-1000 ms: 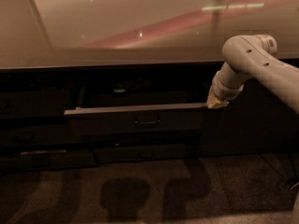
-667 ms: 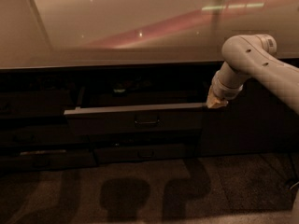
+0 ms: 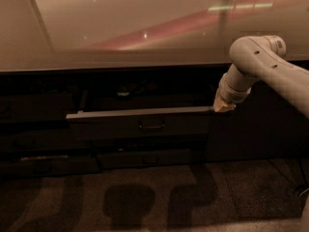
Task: Open top drawer
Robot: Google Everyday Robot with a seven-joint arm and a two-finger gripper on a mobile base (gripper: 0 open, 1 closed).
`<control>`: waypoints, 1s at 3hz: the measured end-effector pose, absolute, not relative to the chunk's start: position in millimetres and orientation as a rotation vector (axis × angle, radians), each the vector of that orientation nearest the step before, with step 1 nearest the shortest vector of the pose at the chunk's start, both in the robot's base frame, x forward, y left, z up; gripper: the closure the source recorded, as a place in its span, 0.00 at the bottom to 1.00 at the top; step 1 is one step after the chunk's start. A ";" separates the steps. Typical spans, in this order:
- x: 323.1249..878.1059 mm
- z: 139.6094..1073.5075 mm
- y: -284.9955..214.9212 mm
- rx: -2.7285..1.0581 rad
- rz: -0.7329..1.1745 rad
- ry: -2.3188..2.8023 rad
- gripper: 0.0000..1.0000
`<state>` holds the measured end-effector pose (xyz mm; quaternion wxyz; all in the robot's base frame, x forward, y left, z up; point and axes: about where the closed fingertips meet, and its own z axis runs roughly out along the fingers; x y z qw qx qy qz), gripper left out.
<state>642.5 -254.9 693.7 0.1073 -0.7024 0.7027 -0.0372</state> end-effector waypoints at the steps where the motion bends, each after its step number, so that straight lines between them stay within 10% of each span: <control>1: 646.7 697.7 -254.1 -2.060 -0.109 2.070 0.34; 2: 656.1 719.5 -251.2 -2.035 -0.141 2.050 0.11; 3: 664.8 736.3 -248.3 -2.021 -0.166 2.034 0.15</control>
Offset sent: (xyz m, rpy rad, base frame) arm 0.0272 0.0061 0.0648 0.0160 -0.1055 -0.0174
